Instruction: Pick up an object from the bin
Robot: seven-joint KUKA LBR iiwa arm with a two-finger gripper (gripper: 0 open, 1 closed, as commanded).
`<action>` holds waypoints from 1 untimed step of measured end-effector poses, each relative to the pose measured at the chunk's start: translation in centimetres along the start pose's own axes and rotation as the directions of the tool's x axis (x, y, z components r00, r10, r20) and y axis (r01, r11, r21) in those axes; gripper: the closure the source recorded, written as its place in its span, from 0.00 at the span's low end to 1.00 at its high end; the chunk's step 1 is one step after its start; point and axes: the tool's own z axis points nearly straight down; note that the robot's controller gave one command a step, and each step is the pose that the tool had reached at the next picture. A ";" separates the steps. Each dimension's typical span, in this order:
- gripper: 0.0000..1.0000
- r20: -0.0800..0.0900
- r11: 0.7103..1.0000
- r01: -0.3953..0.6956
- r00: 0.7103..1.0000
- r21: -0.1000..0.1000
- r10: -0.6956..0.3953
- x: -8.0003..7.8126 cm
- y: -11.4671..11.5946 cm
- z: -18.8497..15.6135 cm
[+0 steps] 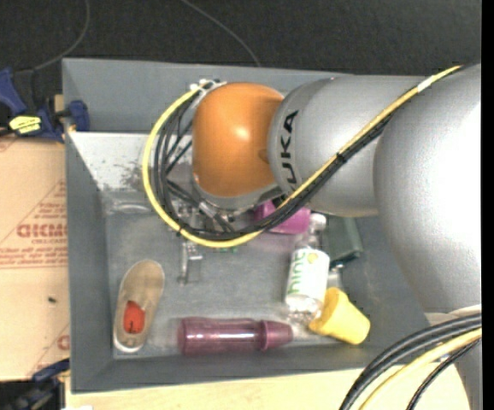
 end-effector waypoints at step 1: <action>0.00 0.005 0.983 -0.183 0.983 -0.002 0.183 -1.7 -2.6 -1.9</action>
Offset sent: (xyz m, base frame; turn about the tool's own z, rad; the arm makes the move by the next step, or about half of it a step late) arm 0.0086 -0.0066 -0.0445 0.0828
